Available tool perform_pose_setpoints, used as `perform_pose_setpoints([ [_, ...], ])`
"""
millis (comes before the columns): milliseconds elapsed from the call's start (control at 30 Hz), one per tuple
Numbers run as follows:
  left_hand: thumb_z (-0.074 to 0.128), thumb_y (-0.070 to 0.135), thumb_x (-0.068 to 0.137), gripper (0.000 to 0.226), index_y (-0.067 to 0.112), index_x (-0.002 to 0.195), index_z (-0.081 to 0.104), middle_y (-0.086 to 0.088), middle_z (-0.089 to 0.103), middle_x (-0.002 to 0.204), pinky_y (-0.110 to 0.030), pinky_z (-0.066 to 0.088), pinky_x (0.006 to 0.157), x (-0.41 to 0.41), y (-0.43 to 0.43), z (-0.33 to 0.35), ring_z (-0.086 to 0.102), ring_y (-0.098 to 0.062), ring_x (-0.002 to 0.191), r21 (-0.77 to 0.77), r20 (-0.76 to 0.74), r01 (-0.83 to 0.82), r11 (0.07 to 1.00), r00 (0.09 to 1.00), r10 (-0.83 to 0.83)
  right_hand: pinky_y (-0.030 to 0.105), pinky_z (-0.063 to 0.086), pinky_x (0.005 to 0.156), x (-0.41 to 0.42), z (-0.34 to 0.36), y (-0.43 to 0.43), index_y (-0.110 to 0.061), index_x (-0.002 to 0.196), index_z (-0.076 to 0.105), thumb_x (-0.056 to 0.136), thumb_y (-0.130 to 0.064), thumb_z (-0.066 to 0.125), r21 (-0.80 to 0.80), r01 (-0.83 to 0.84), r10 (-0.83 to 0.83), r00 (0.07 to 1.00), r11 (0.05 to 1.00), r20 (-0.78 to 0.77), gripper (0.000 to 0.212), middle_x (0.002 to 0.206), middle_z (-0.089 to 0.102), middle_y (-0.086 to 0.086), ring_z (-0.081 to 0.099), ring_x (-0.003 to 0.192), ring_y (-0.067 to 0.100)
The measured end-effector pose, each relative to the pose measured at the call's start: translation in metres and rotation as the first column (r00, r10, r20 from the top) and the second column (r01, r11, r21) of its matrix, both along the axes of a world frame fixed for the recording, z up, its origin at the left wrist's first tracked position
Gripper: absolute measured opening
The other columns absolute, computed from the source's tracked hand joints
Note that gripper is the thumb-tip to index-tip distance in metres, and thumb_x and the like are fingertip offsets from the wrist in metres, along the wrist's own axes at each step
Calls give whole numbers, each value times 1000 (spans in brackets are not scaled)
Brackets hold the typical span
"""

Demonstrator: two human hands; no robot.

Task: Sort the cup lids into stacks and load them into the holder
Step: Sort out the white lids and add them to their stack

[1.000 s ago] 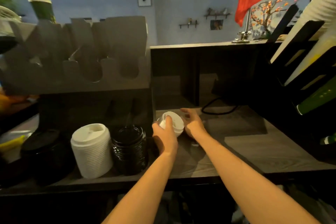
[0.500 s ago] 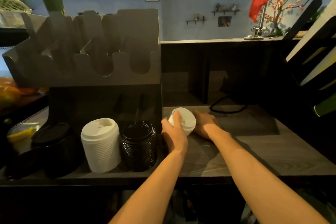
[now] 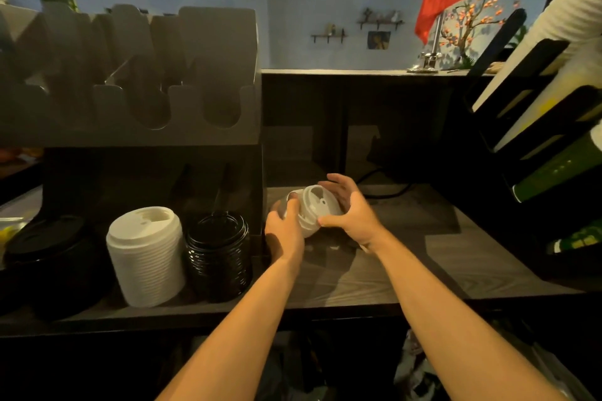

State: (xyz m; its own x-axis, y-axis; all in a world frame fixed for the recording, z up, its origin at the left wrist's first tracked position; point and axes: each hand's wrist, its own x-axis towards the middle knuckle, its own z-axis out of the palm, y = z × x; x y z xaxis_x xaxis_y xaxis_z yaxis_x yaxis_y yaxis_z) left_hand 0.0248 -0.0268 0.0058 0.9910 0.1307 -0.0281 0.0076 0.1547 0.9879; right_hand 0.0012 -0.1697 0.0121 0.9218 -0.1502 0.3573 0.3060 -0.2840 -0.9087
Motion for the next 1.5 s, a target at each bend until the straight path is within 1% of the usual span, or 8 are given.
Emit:
perform_pose_setpoints([
  [167, 56, 67, 92, 59, 15, 118, 63, -4, 68, 111, -35, 51, 87, 0, 2, -2, 65, -20, 101, -9, 5, 92, 996, 996, -92, 17, 45, 102, -14, 8, 16, -29, 137, 46, 72, 9, 80, -157, -91, 87, 996, 983, -29, 83, 135, 54, -15, 51, 125, -6],
  [367, 67, 15, 94, 38, 13, 132, 61, -2, 67, 112, -18, 47, 67, 1, 3, -3, 63, -11, 95, 31, 107, 117, 993, 987, -119, 29, 49, 104, -17, 11, 19, -32, 139, 50, 73, -3, 81, -221, -159, 146, 987, 962, -71, 78, 136, 53, -15, 50, 128, 3],
  [700, 76, 21, 88, 41, 19, 126, 63, -7, 70, 113, -33, 60, 83, -7, 10, 3, 70, -22, 102, -89, 177, 175, 981, 971, -157, 19, 53, 84, -16, 13, 22, -32, 144, 50, 100, -25, 62, 185, -120, 154, 972, 975, -178, 47, 127, 63, -4, 61, 114, 9],
  [867, 82, 31, 83, 61, 19, 133, 50, -4, 66, 116, -19, 55, 70, -15, 9, 6, 68, -16, 101, -73, 202, 230, 970, 956, -211, 39, 54, 101, -17, 15, 19, -30, 128, 65, 87, -11, 75, 421, -28, 84, 990, 907, -114, 47, 124, 68, -1, 62, 119, 19],
  [1000, 83, 32, 82, 63, 12, 133, 52, -5, 66, 121, -26, 57, 81, -20, 9, 7, 67, -19, 107, -106, 163, 231, 967, 964, -212, 46, 54, 100, -24, 16, 26, -29, 130, 62, 84, -11, 78, 575, 45, 22, 994, 817, -109, 52, 125, 66, 4, 63, 117, 26],
  [1167, 76, 26, 90, 31, 12, 117, 71, -6, 74, 106, -25, 57, 79, -32, 8, 14, 70, -23, 102, 17, 278, 201, 979, 940, -198, 34, 54, 86, -51, 31, 24, -19, 121, 62, 93, -34, 68, 410, 128, -68, 985, 903, -157, 33, 116, 66, 9, 63, 109, 26],
  [1300, 72, 44, 89, 37, 21, 117, 72, 1, 74, 105, -29, 55, 88, -50, 16, 46, 68, -17, 101, -20, 318, 259, 966, 917, -240, 29, 51, 90, -70, 71, 18, -23, 120, 69, 94, -41, 66, 175, 109, -100, 993, 979, -59, 31, 110, 71, -3, 64, 108, 16],
  [1500, 66, 38, 96, 32, 27, 125, 61, 3, 69, 110, -24, 58, 78, -79, 43, 87, 69, -14, 98, -29, 464, 311, 950, 846, -263, 17, 54, 71, -90, 105, 57, -20, 121, 67, 99, -34, 60, 237, 82, -115, 985, 968, 131, 26, 107, 71, -1, 69, 96, 10],
])
